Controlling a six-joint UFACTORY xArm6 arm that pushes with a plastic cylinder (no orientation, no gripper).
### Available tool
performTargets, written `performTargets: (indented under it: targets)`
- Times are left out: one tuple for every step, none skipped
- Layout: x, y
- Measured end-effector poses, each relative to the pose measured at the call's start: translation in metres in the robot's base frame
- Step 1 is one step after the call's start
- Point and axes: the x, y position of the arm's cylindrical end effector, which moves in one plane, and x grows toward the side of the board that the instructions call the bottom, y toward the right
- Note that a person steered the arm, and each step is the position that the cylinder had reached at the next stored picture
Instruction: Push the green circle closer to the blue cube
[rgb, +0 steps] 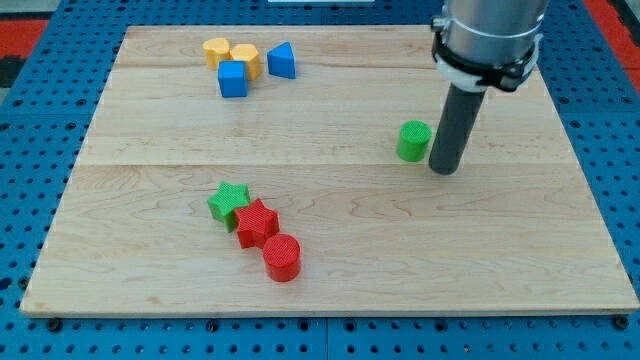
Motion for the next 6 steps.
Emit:
performTargets:
  targets:
    - [-0.034, -0.047]
    - [-0.043, -0.116]
    - [-0.026, -0.127]
    - [-0.063, -0.179]
    - [-0.097, -0.218]
    - [-0.099, -0.215]
